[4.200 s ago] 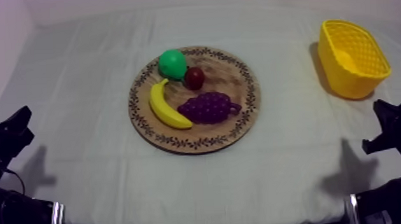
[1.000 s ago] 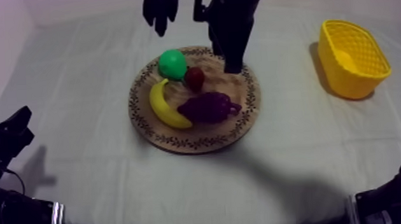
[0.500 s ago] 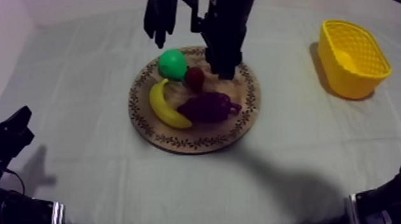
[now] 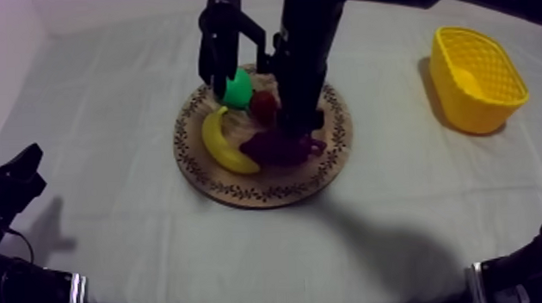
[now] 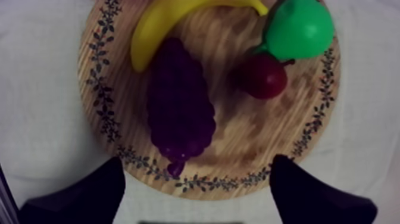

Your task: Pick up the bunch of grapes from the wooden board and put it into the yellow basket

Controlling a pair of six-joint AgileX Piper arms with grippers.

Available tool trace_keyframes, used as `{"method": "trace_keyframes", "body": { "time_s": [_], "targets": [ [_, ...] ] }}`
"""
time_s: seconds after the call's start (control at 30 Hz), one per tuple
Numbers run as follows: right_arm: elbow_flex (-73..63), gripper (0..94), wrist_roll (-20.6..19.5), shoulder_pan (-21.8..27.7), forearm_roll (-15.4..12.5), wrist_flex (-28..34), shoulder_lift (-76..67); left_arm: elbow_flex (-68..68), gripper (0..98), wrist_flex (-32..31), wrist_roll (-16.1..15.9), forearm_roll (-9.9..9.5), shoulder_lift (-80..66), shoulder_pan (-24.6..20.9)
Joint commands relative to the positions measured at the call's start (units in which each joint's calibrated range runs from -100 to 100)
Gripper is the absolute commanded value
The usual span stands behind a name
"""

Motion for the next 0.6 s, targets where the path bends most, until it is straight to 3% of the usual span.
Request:
{"method": "trace_keyframes", "body": {
  "time_s": [0.0,0.27,0.57],
  "targets": [
    [0.69,92.1,0.12,-0.06,-0.21,-1.40,1.20,-0.03,0.1,-0.03,-0.01,-0.03,0.00,0.00],
    [1.99,92.2,-0.05,-0.12,-1.63,-6.37,7.46,-0.03,0.1,-0.03,-0.01,-0.03,0.00,0.00],
    [-1.28,91.9,-0.01,0.62,-1.57,-7.75,14.87,-0.03,0.1,-0.03,-0.01,-0.03,0.00,0.00]
  ]
}}
